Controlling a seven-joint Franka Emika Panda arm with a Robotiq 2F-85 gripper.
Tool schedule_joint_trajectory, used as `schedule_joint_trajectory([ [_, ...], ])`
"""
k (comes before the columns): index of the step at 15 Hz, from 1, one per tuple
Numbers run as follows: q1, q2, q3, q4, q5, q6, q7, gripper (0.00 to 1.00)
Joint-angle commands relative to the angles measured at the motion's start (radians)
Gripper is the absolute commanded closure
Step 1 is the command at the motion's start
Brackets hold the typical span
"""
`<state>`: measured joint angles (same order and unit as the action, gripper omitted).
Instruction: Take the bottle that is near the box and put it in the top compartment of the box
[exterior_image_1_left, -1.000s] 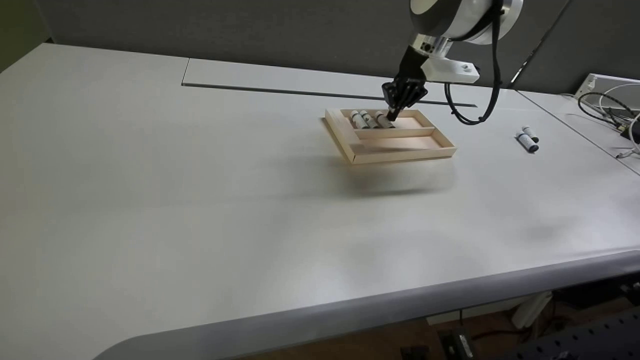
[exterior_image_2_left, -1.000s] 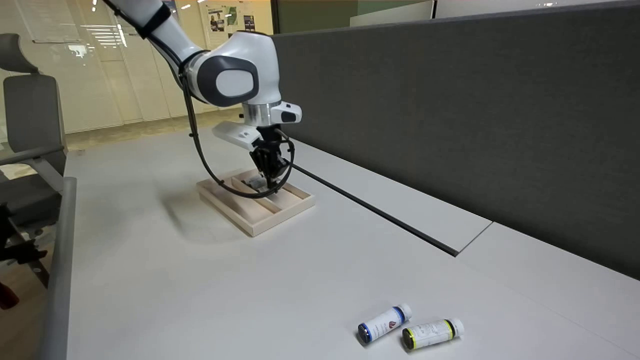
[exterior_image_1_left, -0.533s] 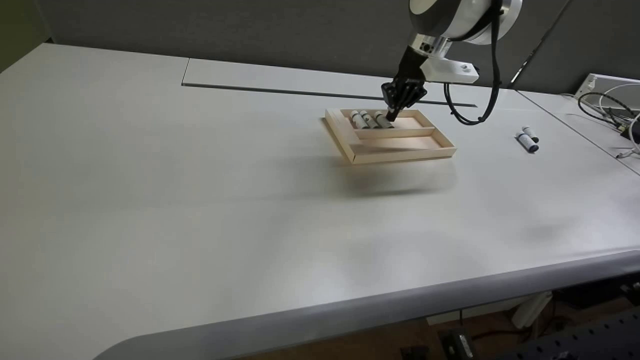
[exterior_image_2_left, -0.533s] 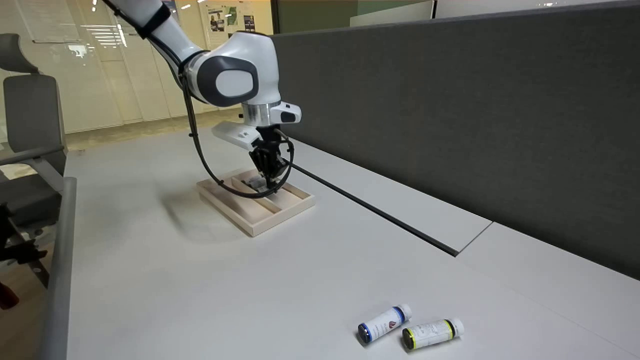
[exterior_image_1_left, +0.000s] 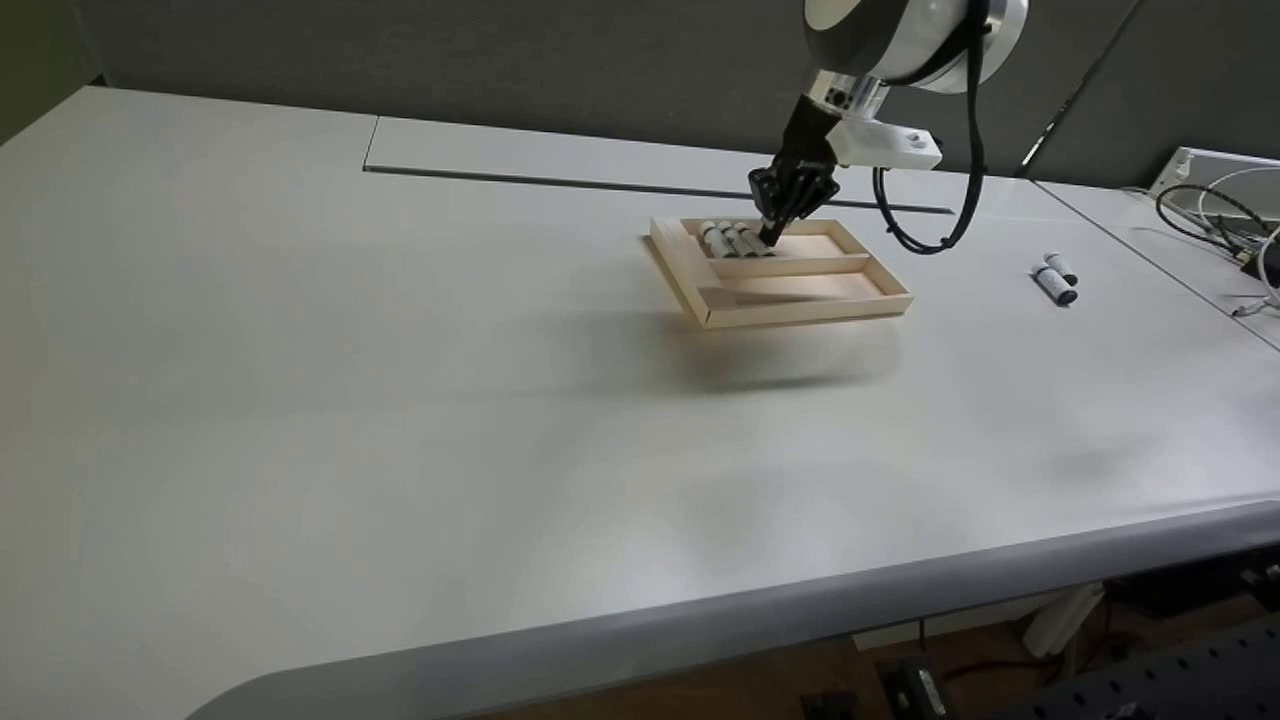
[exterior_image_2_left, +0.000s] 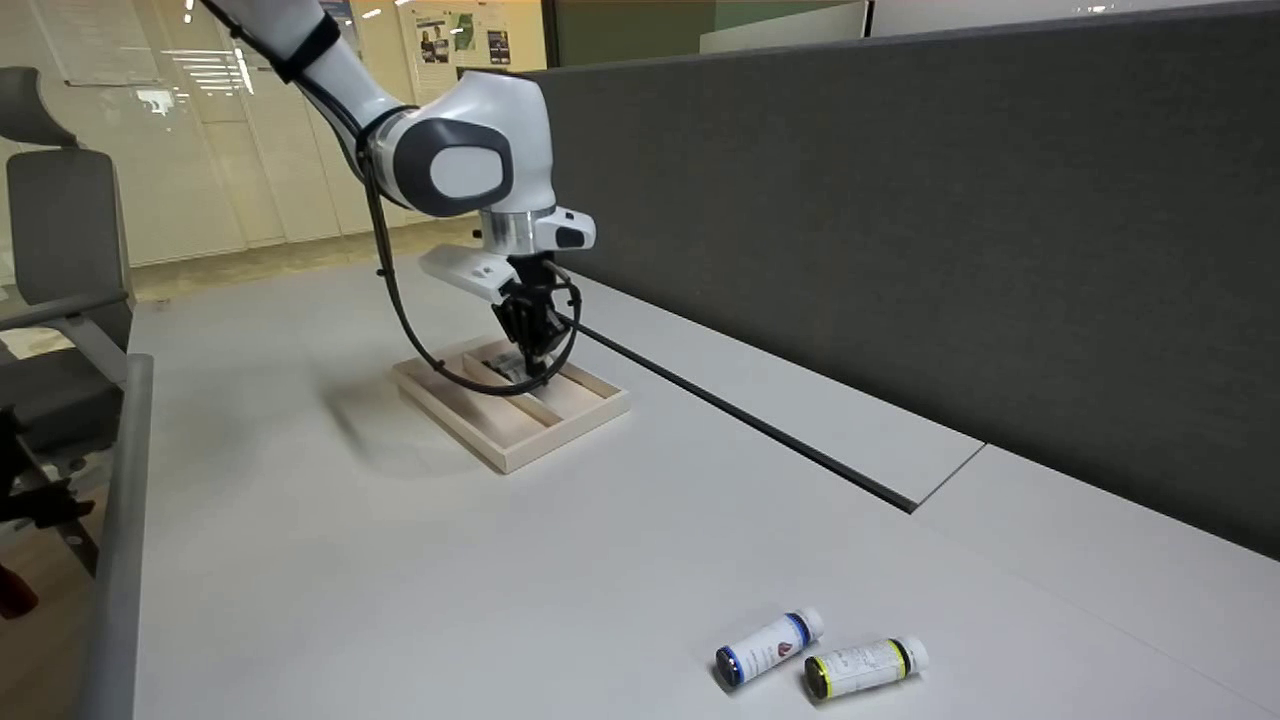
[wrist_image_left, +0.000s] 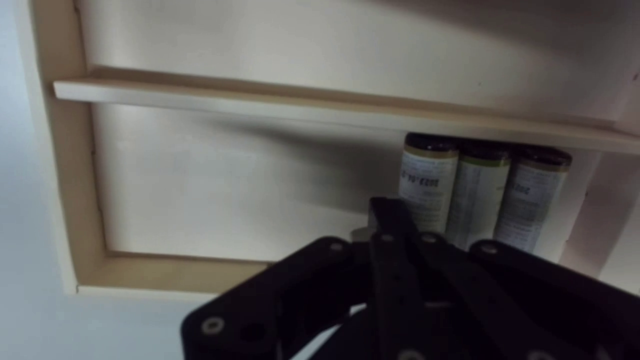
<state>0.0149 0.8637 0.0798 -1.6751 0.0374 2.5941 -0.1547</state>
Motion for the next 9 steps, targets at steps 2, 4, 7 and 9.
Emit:
schedule_joint_trajectory([
  [2, -0.002, 0.005, 0.022, 0.027, 0.003, -0.02, 0.015, 1.0],
  [4, -0.001, 0.001, 0.03, 0.031, 0.003, -0.017, 0.011, 1.0],
  [7, -0.001, 0.001, 0.041, 0.038, 0.005, -0.017, 0.008, 1.0],
  [9, -0.002, 0.003, 0.045, 0.043, 0.006, -0.019, 0.007, 1.0],
])
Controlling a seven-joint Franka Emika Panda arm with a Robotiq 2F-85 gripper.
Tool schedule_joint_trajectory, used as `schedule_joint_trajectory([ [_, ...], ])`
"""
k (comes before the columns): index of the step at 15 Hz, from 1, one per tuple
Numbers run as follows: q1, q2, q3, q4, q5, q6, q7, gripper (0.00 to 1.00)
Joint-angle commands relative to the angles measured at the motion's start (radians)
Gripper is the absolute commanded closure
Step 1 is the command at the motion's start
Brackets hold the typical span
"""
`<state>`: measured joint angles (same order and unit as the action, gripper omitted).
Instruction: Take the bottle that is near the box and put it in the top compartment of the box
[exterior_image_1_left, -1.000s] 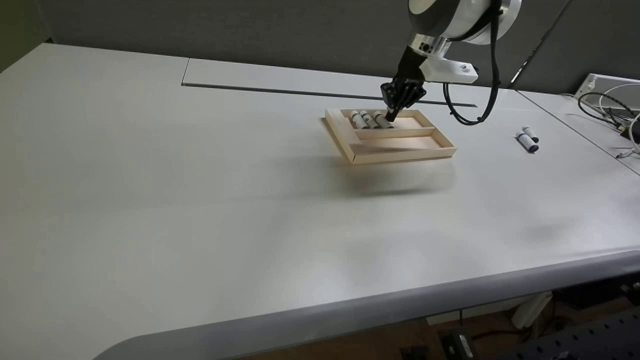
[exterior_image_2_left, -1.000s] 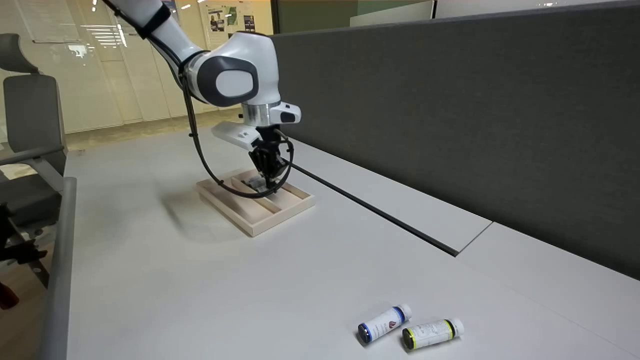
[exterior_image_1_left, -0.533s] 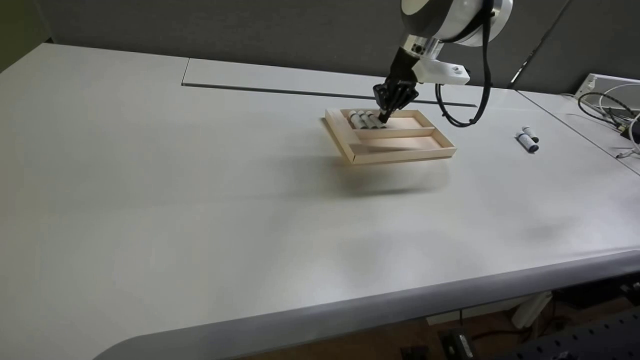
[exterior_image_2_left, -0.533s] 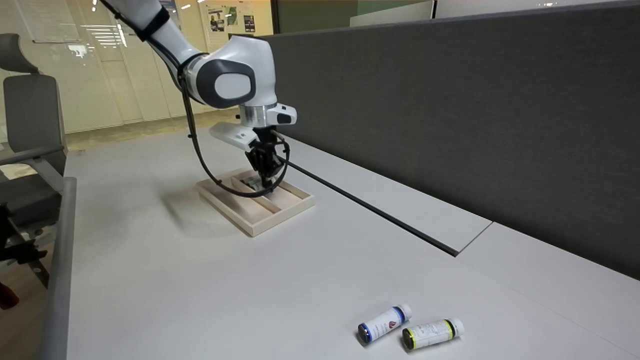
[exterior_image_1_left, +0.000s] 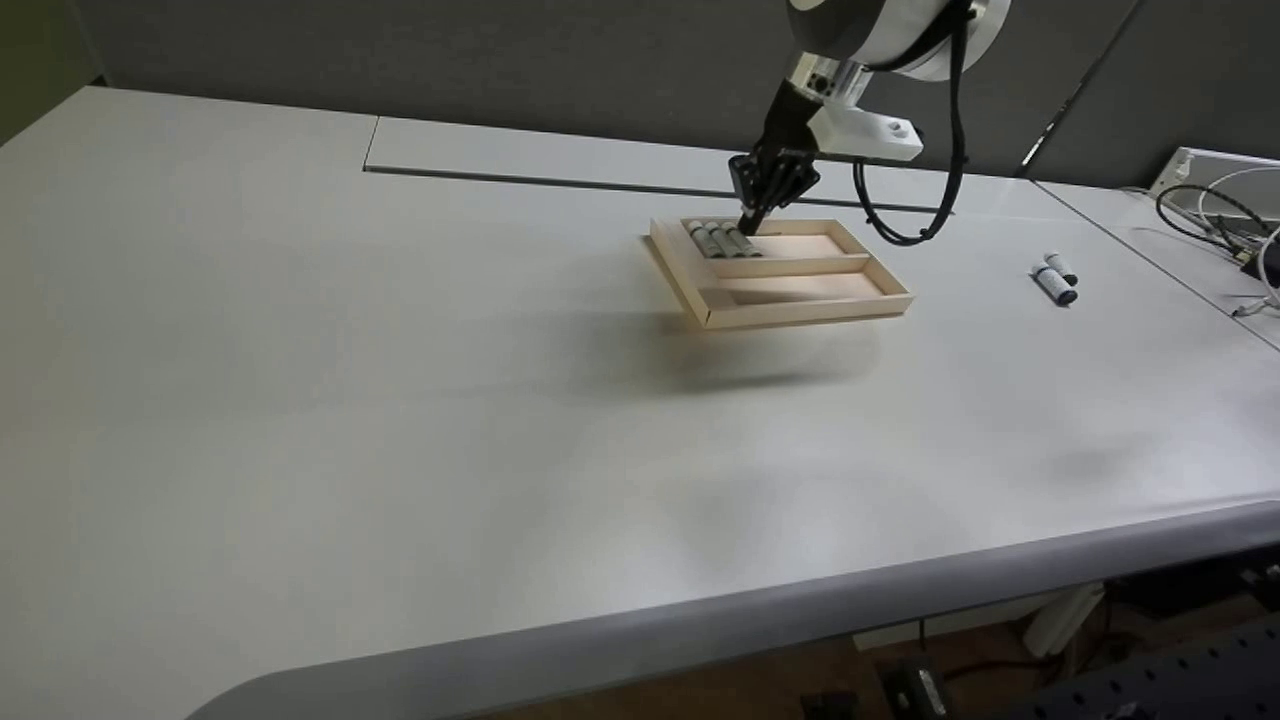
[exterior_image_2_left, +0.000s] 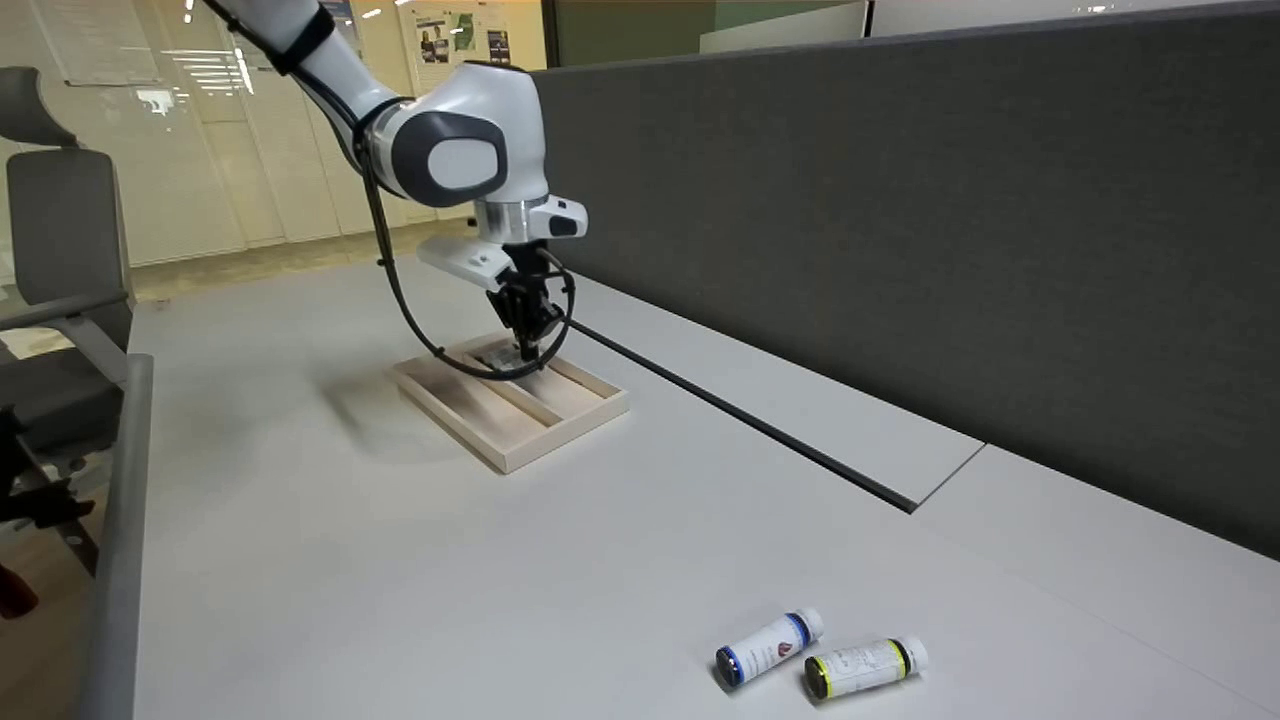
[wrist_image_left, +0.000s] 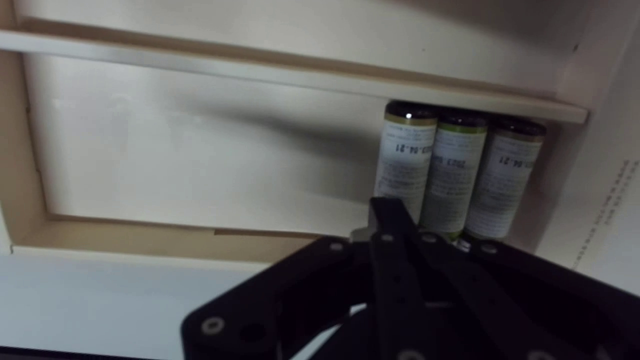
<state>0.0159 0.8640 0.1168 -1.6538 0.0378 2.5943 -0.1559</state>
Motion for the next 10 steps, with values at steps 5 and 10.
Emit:
schedule_joint_trajectory([
  [5, 0.001, -0.071, -0.027, -0.001, -0.023, -0.03, 0.014, 1.0],
  [10, -0.046, -0.203, -0.03, -0.013, -0.021, -0.186, -0.046, 0.53],
])
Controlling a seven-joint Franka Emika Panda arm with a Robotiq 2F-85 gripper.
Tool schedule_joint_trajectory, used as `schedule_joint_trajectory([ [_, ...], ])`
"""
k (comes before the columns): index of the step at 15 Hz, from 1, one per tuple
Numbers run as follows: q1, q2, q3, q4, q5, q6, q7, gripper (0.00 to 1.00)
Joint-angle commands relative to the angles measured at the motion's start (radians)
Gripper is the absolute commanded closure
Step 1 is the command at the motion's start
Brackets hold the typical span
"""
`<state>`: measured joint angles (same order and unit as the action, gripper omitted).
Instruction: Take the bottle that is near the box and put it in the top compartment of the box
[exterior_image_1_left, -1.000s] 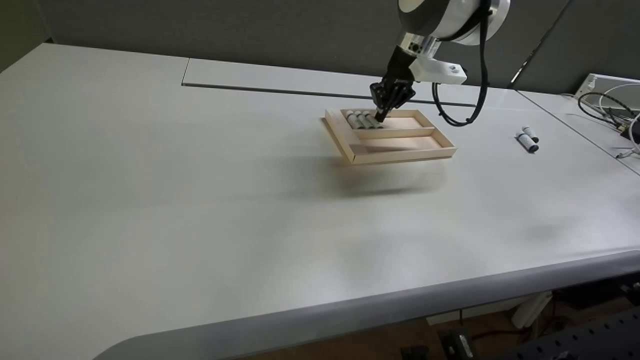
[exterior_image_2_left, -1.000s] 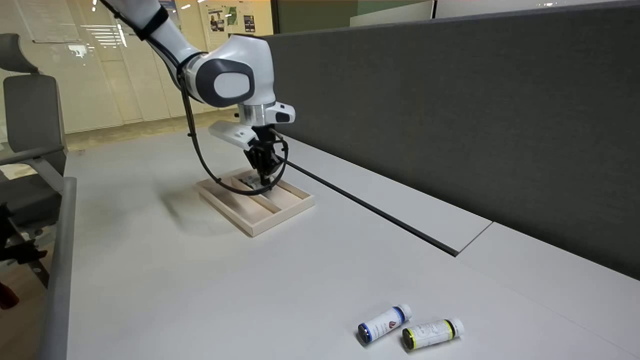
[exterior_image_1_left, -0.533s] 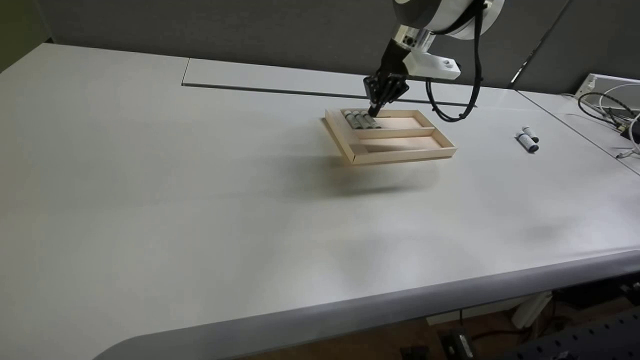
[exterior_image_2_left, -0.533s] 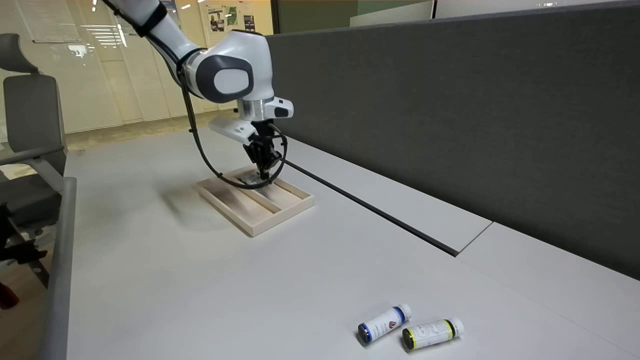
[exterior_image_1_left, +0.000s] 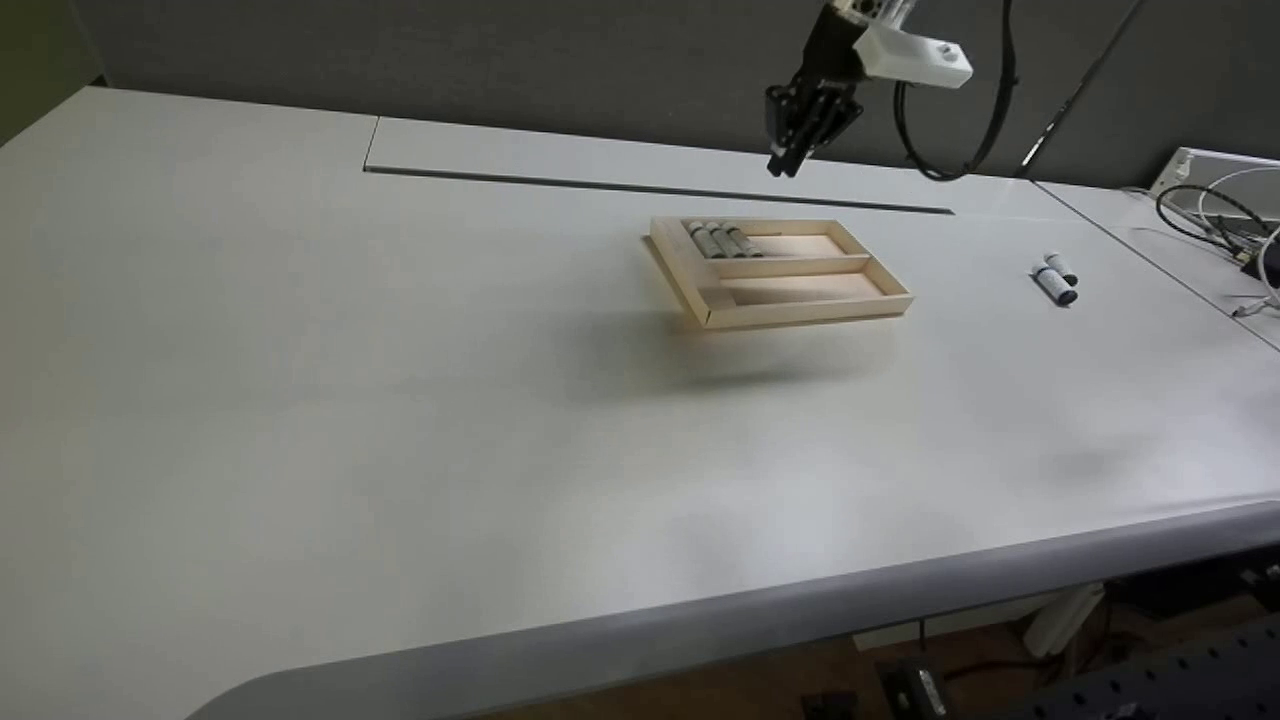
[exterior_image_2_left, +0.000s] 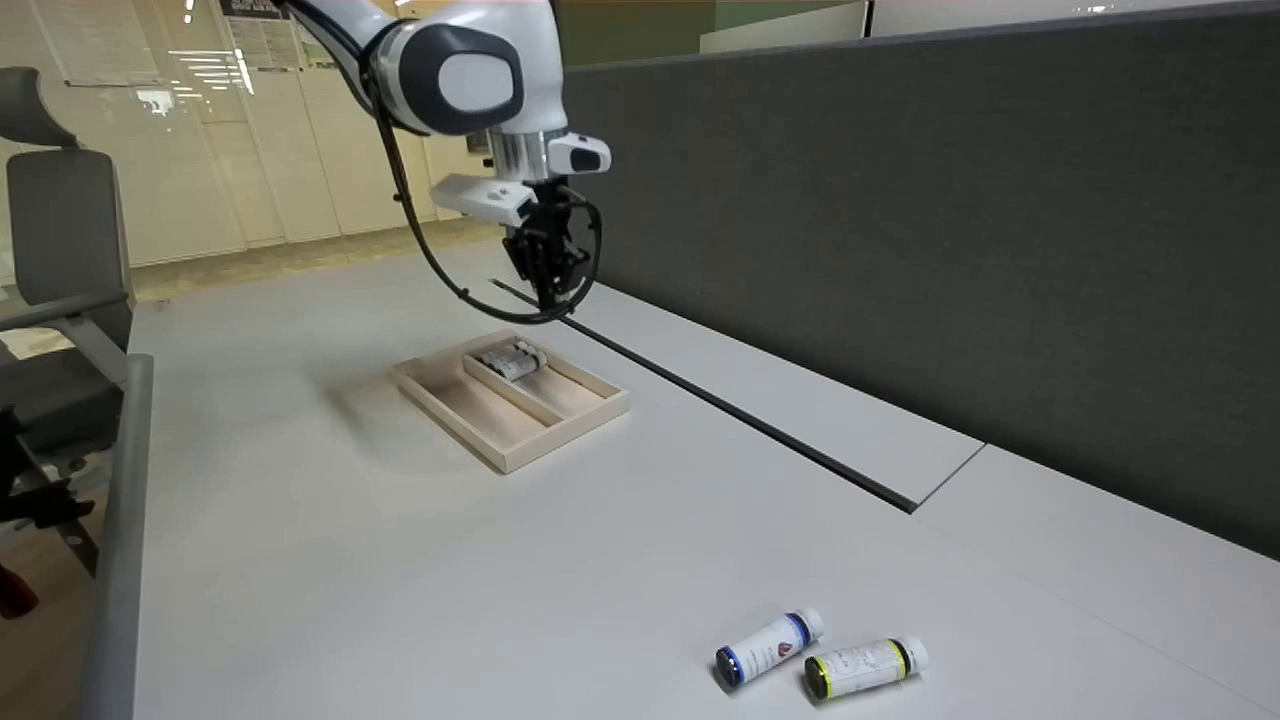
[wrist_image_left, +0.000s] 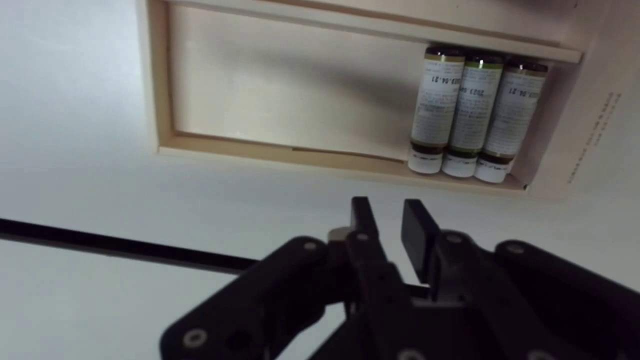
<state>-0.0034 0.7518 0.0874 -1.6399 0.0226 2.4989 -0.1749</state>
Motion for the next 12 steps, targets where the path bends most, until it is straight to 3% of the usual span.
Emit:
schedule_joint_trajectory([
  [1, -0.036, -0.116, 0.0, -0.033, -0.001, -0.114, -0.042, 0.46],
  [7, -0.092, -0.199, 0.003, -0.017, 0.035, -0.285, -0.132, 0.05],
  [8, -0.068, -0.168, -0.009, -0.003, 0.019, -0.235, -0.107, 0.01],
  [9, -0.073, -0.174, -0.01, -0.003, 0.021, -0.245, -0.115, 0.18],
  [12, -0.069, -0.166, -0.009, -0.003, 0.02, -0.239, -0.115, 0.01],
])
